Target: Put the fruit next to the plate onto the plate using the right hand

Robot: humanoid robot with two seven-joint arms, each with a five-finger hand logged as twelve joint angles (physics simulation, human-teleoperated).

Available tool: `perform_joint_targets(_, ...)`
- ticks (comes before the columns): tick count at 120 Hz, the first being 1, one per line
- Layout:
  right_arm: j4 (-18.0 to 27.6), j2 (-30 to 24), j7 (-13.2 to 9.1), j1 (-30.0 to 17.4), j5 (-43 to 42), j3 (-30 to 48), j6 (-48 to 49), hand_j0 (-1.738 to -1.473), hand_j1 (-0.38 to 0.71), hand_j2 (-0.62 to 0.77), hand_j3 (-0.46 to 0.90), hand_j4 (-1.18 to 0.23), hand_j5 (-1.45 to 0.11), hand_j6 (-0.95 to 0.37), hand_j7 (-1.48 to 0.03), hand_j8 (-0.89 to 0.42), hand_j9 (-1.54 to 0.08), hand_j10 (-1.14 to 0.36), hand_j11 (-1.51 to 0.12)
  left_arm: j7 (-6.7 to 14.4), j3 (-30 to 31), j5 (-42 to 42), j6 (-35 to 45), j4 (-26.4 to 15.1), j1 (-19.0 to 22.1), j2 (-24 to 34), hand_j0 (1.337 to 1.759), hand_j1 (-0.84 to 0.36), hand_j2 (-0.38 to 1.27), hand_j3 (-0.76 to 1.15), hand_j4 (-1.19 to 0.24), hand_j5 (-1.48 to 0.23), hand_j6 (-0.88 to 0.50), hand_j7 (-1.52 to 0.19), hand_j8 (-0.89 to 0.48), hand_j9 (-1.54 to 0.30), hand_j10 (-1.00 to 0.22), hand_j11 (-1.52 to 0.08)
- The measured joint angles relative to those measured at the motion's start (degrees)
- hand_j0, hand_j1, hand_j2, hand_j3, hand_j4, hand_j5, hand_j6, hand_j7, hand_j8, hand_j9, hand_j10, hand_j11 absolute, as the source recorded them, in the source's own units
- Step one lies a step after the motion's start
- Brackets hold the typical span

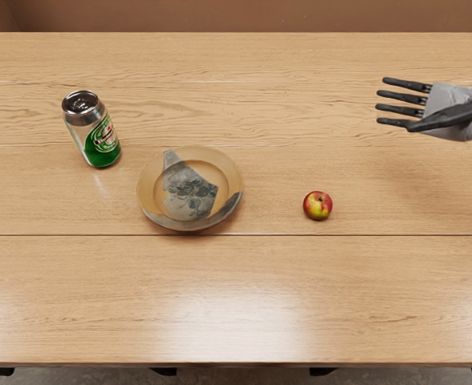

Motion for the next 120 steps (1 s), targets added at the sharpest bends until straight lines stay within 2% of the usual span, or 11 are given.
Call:
perform_joint_targets(24,-1.3,0.3,0.1,1.6,-4.4,0.3,0.0,-1.658,-0.31,-0.01,0.0,-0.03,-0.04,-0.03,-0.04,-0.03,-0.04,-0.03,-0.04,0.0,0.0,0.0,0.0,0.0,0.0,0.0,1.658,0.06,0.05,0.0,-0.24,-0.32,-0.24,-0.32,-0.24,-0.32,-0.24,-0.32)
perform_joint_targets(43,-3.2,0.0,0.2,2.4,-19.0,3.7,0.0,-1.658,-0.31,-0.01,0.0,-0.03,-0.04,-0.03,-0.05,-0.03,-0.05,-0.03,-0.05,0.0,0.0,0.0,0.0,0.0,0.0,0.0,1.658,0.06,0.05,0.0,-0.24,-0.32,-0.24,-0.32,-0.24,-0.32,-0.24,-0.32)
perform_joint_targets(52,-1.6,-0.3,0.3,2.4,-27.2,5.1,0.0,-1.658,-0.31,-0.01,0.0,-0.03,-0.05,-0.03,-0.05,-0.03,-0.05,-0.03,-0.05,0.0,0.0,0.0,0.0,0.0,0.0,0.0,1.658,0.06,0.05,0.0,-0.24,-0.32,-0.24,-0.32,-0.24,-0.32,-0.24,-0.32)
perform_joint_targets(60,3.4,-1.4,0.8,2.3,-34.5,6.3,0.0,-1.658,-0.31,-0.01,0.0,-0.04,-0.05,-0.03,-0.05,-0.03,-0.05,-0.04,-0.05,0.0,0.0,0.0,0.0,0.0,0.0,0.0,1.658,0.06,0.05,0.0,-0.24,-0.32,-0.24,-0.32,-0.24,-0.32,-0.24,-0.32)
perform_joint_targets(73,16.3,-5.5,1.7,2.2,-43.4,7.2,0.0,-1.658,-0.31,-0.01,0.0,-0.04,-0.05,-0.04,-0.05,-0.04,-0.05,-0.04,-0.05,0.0,0.0,0.0,0.0,0.0,0.0,0.0,1.658,0.06,0.05,0.0,-0.24,-0.32,-0.24,-0.32,-0.24,-0.32,-0.24,-0.32)
perform_joint_targets(93,32.2,-9.2,2.5,0.2,-52.9,7.2,-1.3,-1.658,-0.3,-0.01,0.0,-0.04,-0.05,-0.04,-0.05,-0.04,-0.05,-0.04,-0.05,0.0,0.0,0.0,0.0,0.0,0.0,0.0,1.658,0.06,0.05,0.0,-0.24,-0.32,-0.24,-0.32,-0.24,-0.32,-0.24,-0.32)
perform_joint_targets(107,41.4,-10.5,2.3,-2.7,-59.3,7.0,-11.5,-1.658,-0.3,-0.01,0.0,-0.04,-0.05,-0.04,-0.05,-0.04,-0.05,-0.04,-0.05,0.0,0.0,0.0,0.0,0.0,0.0,0.0,1.658,0.06,0.05,0.0,-0.24,-0.32,-0.24,-0.32,-0.24,-0.32,-0.24,-0.32)
perform_joint_targets(120,45.7,-9.6,2.0,-5.4,-65.7,4.2,-24.8,-1.658,-0.3,-0.01,0.0,-0.04,-0.05,-0.04,-0.05,-0.04,-0.05,-0.04,-0.05,0.0,0.0,0.0,0.0,0.0,0.0,0.0,1.658,0.06,0.05,0.0,-0.24,-0.32,-0.24,-0.32,-0.24,-0.32,-0.24,-0.32)
